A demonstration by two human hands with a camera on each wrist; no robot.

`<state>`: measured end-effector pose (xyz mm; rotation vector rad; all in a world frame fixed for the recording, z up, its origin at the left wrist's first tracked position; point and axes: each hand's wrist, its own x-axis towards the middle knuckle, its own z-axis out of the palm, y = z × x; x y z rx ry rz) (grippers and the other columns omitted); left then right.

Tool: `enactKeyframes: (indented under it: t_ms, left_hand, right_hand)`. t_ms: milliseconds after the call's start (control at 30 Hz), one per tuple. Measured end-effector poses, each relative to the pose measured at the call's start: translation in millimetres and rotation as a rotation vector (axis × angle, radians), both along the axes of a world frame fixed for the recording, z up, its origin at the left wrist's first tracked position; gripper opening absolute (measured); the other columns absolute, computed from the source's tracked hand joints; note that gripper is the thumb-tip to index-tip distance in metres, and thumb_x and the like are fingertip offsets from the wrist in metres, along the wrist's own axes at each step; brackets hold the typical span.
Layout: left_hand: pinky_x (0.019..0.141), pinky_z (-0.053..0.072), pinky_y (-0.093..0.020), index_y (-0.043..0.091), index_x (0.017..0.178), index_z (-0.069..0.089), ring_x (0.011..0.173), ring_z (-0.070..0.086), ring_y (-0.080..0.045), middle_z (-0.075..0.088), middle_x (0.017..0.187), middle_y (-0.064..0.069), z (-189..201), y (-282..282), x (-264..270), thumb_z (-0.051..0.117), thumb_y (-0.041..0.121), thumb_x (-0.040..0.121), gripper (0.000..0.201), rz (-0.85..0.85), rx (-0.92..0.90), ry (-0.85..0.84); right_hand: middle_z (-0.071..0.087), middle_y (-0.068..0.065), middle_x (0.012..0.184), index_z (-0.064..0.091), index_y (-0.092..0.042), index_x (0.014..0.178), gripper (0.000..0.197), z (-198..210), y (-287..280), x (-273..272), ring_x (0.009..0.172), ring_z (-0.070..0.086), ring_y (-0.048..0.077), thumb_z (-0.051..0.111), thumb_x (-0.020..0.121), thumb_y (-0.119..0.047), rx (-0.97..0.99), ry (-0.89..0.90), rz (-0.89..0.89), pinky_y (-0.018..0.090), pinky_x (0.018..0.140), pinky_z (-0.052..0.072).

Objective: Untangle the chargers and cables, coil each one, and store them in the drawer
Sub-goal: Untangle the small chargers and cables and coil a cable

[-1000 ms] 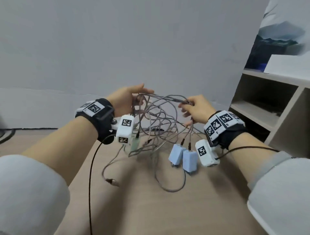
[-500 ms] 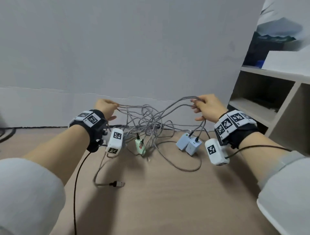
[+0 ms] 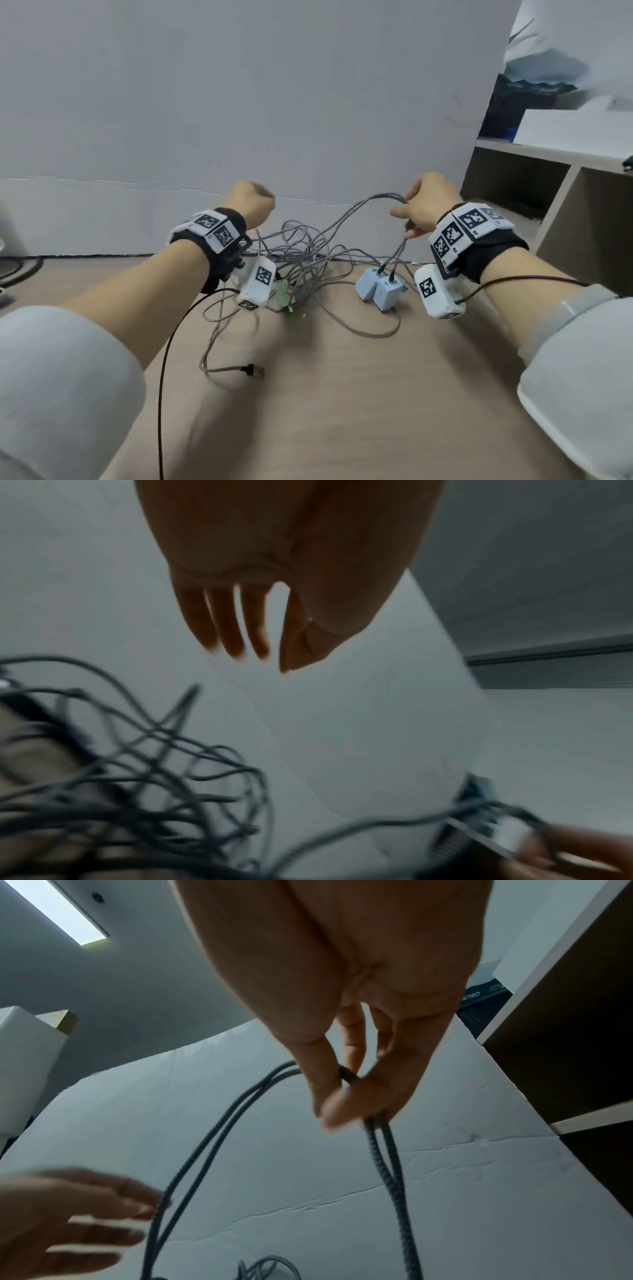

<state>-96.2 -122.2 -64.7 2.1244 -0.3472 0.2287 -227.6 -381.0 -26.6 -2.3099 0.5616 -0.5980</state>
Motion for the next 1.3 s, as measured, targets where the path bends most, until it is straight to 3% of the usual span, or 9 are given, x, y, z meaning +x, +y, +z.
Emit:
enactKeyframes:
  t_ms: [133, 267, 400, 533, 700, 833, 1100, 1167, 1300]
  left_hand:
    - [0.072, 0.062, -0.039, 0.007, 0.096, 0.072, 0.072, 0.069, -0.020, 0.073, 0.086, -0.010, 33, -33, -73, 0.055, 0.005, 0.096, 0.018, -0.439, -0.059, -0.107]
    - [0.071, 0.063, -0.035, 0.003, 0.105, 0.070, 0.073, 0.074, -0.023, 0.076, 0.088, -0.012, 30, -62, -112, 0.063, 0.020, 0.099, 0.019, -0.719, 0.166, 0.027]
    - [0.075, 0.062, -0.038, 0.011, 0.095, 0.073, 0.074, 0.073, -0.021, 0.076, 0.083, -0.004, 5, -90, -113, 0.070, 0.040, 0.092, 0.029, -0.578, 0.378, -0.109]
    - [0.063, 0.063, -0.035, -0.003, 0.082, 0.068, 0.069, 0.074, -0.028, 0.072, 0.073, -0.011, -8, -95, -109, 0.060, 0.015, 0.100, 0.027, -0.571, 0.129, -0.066]
    - [0.064, 0.060, -0.033, 0.004, 0.090, 0.068, 0.053, 0.056, -0.016, 0.051, 0.062, 0.001, 1, -73, -98, 0.050, 0.018, 0.105, 0.028, -0.604, -0.068, 0.044]
    - [0.048, 0.035, -0.024, 0.007, 0.086, 0.064, 0.050, 0.029, -0.012, 0.033, 0.056, 0.007, 16, -50, -89, 0.048, 0.016, 0.104, 0.026, -0.578, -0.280, 0.095]
    - [0.043, 0.016, -0.019, 0.006, 0.079, 0.063, 0.048, 0.017, -0.013, 0.025, 0.059, 0.001, 49, 2, -74, 0.048, 0.013, 0.100, 0.027, -0.531, -0.378, 0.049]
    - [0.042, 0.017, -0.019, 0.005, 0.081, 0.063, 0.048, 0.017, -0.013, 0.025, 0.060, 0.000, 52, 13, -69, 0.048, 0.013, 0.100, 0.026, -0.492, -0.373, 0.041]
    - [0.042, 0.017, -0.019, 0.004, 0.082, 0.063, 0.049, 0.017, -0.013, 0.024, 0.059, 0.000, 54, 24, -65, 0.048, 0.012, 0.100, 0.026, -0.477, -0.353, 0.038]
  right_hand:
    - [0.070, 0.024, 0.078, 0.060, 0.000, 0.091, 0.024, 8, 10, -7, 0.057, 0.072, 0.033, 0.080, 0.085, -0.011, -0.016, 0.002, 0.060, 0.037, 0.052, 0.061]
    - [0.071, 0.024, 0.073, 0.064, 0.005, 0.084, 0.028, 15, 19, -13, 0.057, 0.072, 0.032, 0.082, 0.084, -0.017, 0.013, -0.052, 0.103, 0.044, 0.063, 0.063]
    - [0.072, 0.022, 0.071, 0.068, 0.008, 0.083, 0.030, 25, 25, -17, 0.061, 0.073, 0.034, 0.080, 0.085, -0.019, 0.043, -0.089, 0.121, 0.046, 0.070, 0.063]
    - [0.071, 0.019, 0.071, 0.063, -0.001, 0.076, 0.027, 22, 25, -15, 0.058, 0.071, 0.029, 0.077, 0.089, -0.021, 0.064, -0.113, 0.106, 0.038, 0.058, 0.061]
    - [0.069, 0.007, 0.074, 0.064, -0.011, 0.082, 0.040, 2, 13, -2, 0.056, 0.051, 0.017, 0.059, 0.096, -0.048, 0.091, -0.003, 0.118, 0.028, 0.054, 0.040]
    - [0.046, 0.003, 0.062, 0.067, -0.002, 0.099, 0.040, -4, 9, 8, 0.052, 0.037, 0.016, 0.055, 0.099, -0.040, 0.278, -0.031, 0.085, 0.019, 0.041, 0.030]
    - [0.062, 0.009, 0.098, 0.065, -0.008, 0.100, 0.019, -15, 16, 21, 0.104, 0.061, 0.029, 0.047, 0.102, -0.013, 0.002, 0.044, -0.098, 0.029, 0.079, 0.048]
    - [0.052, 0.019, 0.132, 0.059, -0.006, 0.126, 0.031, -11, 41, 21, 0.125, 0.049, 0.036, 0.050, 0.097, -0.010, 0.080, -0.047, -0.125, 0.039, 0.101, 0.043]
    - [0.056, 0.007, 0.126, 0.058, -0.018, 0.125, 0.042, -20, 91, 35, 0.116, 0.055, 0.024, 0.061, 0.085, -0.008, -0.014, -0.262, 0.214, 0.034, 0.100, 0.046]
